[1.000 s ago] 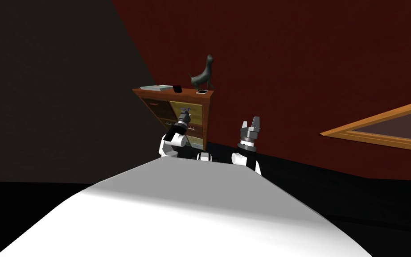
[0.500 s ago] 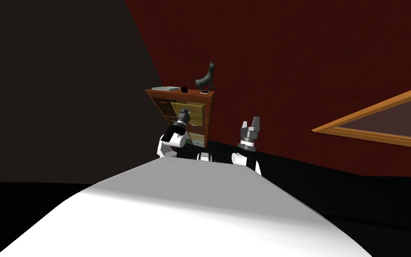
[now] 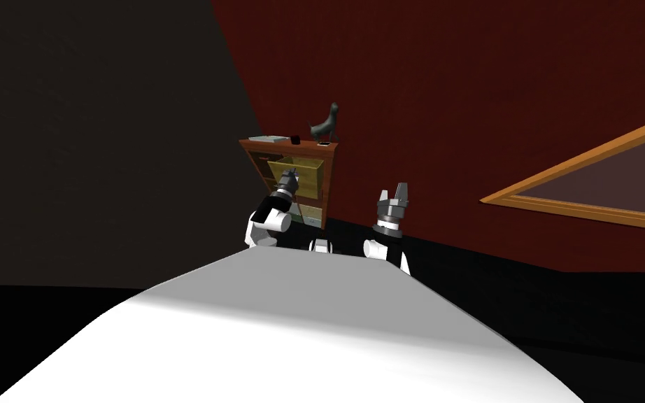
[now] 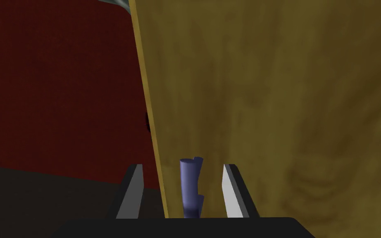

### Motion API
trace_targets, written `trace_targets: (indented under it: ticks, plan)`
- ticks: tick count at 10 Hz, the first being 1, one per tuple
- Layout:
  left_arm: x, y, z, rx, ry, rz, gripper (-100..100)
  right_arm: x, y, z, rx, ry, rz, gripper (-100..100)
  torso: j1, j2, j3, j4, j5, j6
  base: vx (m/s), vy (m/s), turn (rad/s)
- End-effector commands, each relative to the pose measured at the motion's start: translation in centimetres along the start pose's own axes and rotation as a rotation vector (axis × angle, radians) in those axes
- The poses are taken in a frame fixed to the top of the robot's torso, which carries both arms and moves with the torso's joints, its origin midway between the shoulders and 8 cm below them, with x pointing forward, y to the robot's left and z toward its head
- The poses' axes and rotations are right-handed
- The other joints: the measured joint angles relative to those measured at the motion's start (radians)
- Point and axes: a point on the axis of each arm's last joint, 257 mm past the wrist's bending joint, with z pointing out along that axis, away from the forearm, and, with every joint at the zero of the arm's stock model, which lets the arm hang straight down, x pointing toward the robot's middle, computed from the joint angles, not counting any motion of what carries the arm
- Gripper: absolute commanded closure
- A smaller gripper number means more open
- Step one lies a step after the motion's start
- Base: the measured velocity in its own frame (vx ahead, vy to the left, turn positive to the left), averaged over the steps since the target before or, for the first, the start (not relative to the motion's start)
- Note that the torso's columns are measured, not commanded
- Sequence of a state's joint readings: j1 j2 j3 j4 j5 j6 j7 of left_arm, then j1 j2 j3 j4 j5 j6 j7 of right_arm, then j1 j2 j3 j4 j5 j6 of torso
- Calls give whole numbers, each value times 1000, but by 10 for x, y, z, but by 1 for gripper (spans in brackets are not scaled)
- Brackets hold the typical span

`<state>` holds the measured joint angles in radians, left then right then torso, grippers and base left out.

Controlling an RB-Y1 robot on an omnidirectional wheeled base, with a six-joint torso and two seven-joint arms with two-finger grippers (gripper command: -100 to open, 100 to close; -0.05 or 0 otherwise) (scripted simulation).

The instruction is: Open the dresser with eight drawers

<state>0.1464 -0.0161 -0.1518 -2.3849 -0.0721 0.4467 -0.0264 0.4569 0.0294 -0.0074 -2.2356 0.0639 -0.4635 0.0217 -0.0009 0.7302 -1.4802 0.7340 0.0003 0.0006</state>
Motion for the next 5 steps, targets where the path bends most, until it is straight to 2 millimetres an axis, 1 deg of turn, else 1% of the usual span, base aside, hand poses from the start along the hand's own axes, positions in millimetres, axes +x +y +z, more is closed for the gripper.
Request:
trace_targets:
  ticks: [1, 3, 5]
  plan:
    - [4, -16, -4, -1, 4, 1, -100, 0, 0, 0, 0, 0, 0, 0, 0, -2, -2, 1, -1, 0, 64, 10, 14]
    - [7, -29, -8, -1, 6, 1, -100, 0, 0, 0, 0, 0, 0, 0, 0, 4, 1, 3, -1, 0, 69, 0, 8]
    - [8, -41, -13, -1, 7, 1, -100, 0, 0, 0, 0, 0, 0, 0, 1, 9, 4, 5, 0, 0, 43, 9, 10]
